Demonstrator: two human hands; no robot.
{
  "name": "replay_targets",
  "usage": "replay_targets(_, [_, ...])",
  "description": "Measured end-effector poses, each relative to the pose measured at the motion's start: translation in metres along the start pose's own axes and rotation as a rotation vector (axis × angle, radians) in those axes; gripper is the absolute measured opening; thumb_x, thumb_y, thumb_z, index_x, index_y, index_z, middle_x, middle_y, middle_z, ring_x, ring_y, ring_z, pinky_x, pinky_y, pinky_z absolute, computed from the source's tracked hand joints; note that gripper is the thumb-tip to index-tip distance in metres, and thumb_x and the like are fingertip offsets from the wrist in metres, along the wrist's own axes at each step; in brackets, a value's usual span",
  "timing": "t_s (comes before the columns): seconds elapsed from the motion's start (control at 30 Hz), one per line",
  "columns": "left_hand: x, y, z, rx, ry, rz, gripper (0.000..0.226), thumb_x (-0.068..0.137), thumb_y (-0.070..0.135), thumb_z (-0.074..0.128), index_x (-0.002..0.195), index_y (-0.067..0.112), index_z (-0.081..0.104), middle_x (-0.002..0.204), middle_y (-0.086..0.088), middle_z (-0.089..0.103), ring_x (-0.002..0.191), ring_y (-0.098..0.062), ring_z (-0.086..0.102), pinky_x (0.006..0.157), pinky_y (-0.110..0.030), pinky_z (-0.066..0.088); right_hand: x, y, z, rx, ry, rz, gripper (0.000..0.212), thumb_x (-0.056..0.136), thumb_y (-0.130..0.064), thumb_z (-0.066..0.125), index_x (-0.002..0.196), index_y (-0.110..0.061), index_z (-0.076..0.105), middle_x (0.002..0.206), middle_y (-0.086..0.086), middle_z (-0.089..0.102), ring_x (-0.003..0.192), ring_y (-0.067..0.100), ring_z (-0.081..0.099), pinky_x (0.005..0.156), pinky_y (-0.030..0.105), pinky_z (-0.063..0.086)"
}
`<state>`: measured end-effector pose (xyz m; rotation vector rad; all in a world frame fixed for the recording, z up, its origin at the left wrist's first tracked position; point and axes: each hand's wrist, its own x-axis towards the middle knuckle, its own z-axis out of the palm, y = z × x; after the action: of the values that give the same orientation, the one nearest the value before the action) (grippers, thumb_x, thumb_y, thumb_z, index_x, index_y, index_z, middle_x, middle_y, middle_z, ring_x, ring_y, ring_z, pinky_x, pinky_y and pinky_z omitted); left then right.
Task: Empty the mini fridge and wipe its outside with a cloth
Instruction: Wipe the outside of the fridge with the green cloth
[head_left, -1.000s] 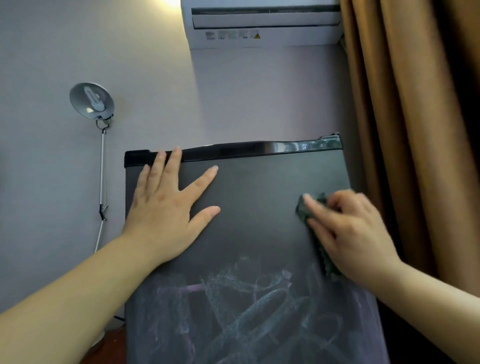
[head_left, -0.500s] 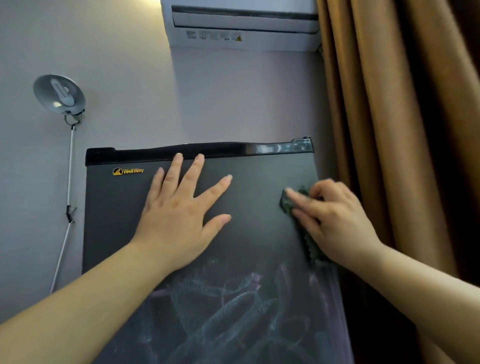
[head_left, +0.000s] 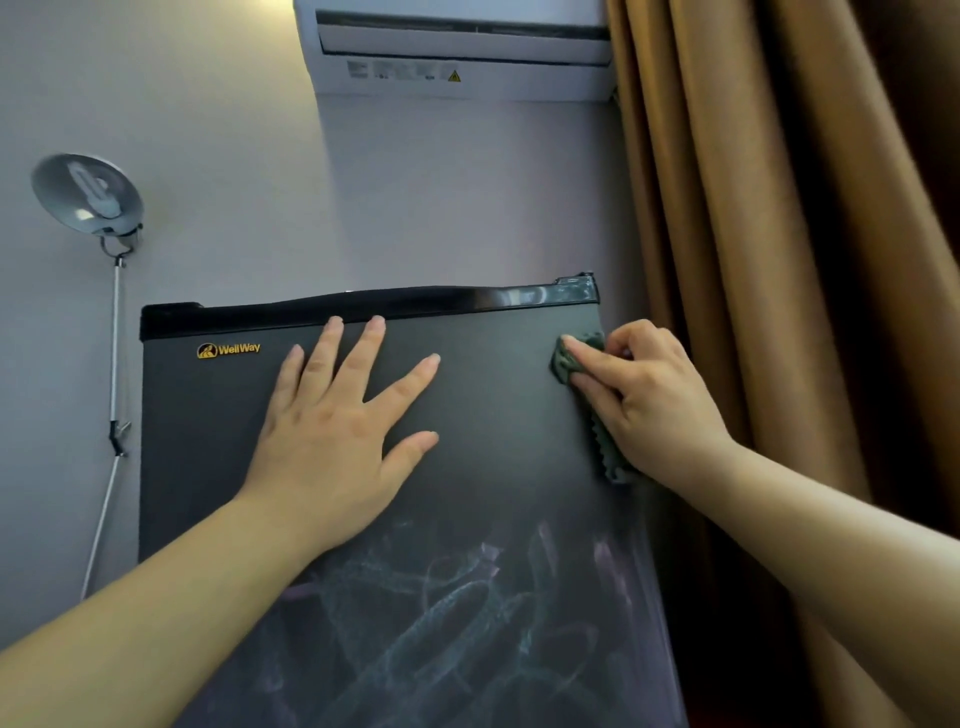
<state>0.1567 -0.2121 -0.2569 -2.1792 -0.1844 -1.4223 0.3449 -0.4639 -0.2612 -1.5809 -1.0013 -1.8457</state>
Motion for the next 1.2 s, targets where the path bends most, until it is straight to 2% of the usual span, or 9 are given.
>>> replay_targets(0.33, [-0.002,0.001,-0.006,-0.046,-0.03,-0.011,0.068,0.091,0.072,0.018,0.155,0.052,0.008,0.169,0.0,-0.002,0.154,-0.029,-0.01,0.125,-0.049,-0.003,-0.094,-0.021,-0.021,0.057,-0.139,-0.038,0.037,0.098,-0.034,0.057,0.131,-0.02,0.068,0.1,0.004,0.05,0.081,0.027,0.052,0.074,0.039,0.051])
replay_targets(0.47, [-0.003,0.002,-0.01,-0.076,-0.052,-0.011,0.066,0.092,0.07,0.018,0.155,0.051,0.013,0.169,0.0,0.002,0.154,-0.029,-0.008,0.124,-0.048,-0.003,-0.097,-0.018,-0.025,0.014,-0.158,-0.066,0.037,0.1,-0.036,0.053,0.131,-0.021,0.068,0.1,0.004,0.051,0.078,0.026,0.051,0.071,0.038,0.051])
replay_targets(0.57, [-0.015,0.001,-0.011,-0.077,-0.059,-0.003,0.063,0.093,0.066,0.02,0.155,0.05,0.019,0.168,-0.001,0.01,0.154,-0.029,-0.002,0.124,-0.048,0.0,-0.107,-0.037,-0.022,0.047,-0.124,0.001,0.037,0.098,-0.034,0.055,0.13,-0.021,0.069,0.099,0.007,0.053,0.077,0.028,0.051,0.07,0.041,0.052])
replay_targets(0.7, [-0.033,-0.01,-0.011,-0.033,-0.077,0.016,0.061,0.095,0.062,0.026,0.153,0.047,0.028,0.164,-0.004,0.022,0.153,-0.032,0.011,0.124,-0.053,0.011,-0.118,-0.064,-0.012,0.084,-0.214,-0.225,0.033,0.1,-0.035,0.059,0.131,-0.027,0.067,0.097,0.005,0.057,0.073,0.027,0.05,0.067,0.042,0.05])
replay_targets(0.8, [-0.043,-0.028,-0.013,-0.014,-0.067,-0.024,0.06,0.093,0.061,0.032,0.15,0.044,0.039,0.157,-0.008,0.034,0.147,-0.035,0.024,0.12,-0.057,0.022,-0.09,-0.062,-0.002,0.074,-0.089,-0.042,0.032,0.098,-0.031,0.062,0.129,-0.024,0.069,0.098,0.006,0.055,0.077,0.028,0.05,0.071,0.044,0.05])
replay_targets(0.87, [-0.051,-0.037,-0.012,0.01,-0.074,-0.022,0.06,0.093,0.06,0.032,0.15,0.043,0.039,0.158,-0.008,0.033,0.147,-0.036,0.024,0.119,-0.057,0.023,-0.088,-0.077,0.005,0.091,-0.068,0.01,0.034,0.097,-0.029,0.063,0.13,-0.023,0.069,0.099,0.007,0.055,0.078,0.029,0.05,0.071,0.045,0.05])
replay_targets(1.0, [-0.061,-0.049,-0.009,0.038,-0.119,0.048,0.062,0.094,0.062,0.027,0.155,0.045,0.027,0.165,-0.002,0.021,0.152,-0.031,0.014,0.122,-0.053,0.016,-0.089,-0.098,0.011,0.079,-0.168,-0.335,0.034,0.097,-0.03,0.064,0.131,-0.026,0.067,0.096,0.007,0.059,0.074,0.028,0.05,0.064,0.041,0.047])
replay_targets(1.13, [-0.06,-0.053,-0.012,0.026,-0.127,0.06,0.063,0.094,0.063,0.024,0.155,0.048,0.024,0.167,0.001,0.015,0.154,-0.028,0.009,0.123,-0.05,0.013,-0.06,-0.103,0.022,0.119,-0.042,-0.058,0.03,0.096,-0.026,0.063,0.125,-0.022,0.071,0.094,0.01,0.057,0.073,0.032,0.05,0.066,0.045,0.05])
replay_targets(1.2, [-0.061,-0.056,-0.012,0.038,-0.133,0.076,0.062,0.094,0.062,0.023,0.155,0.048,0.023,0.167,0.001,0.015,0.154,-0.029,0.01,0.123,-0.05,0.013,-0.074,-0.124,0.027,0.138,-0.104,-0.208,0.031,0.096,-0.027,0.063,0.127,-0.023,0.069,0.094,0.009,0.057,0.073,0.031,0.049,0.064,0.043,0.048])
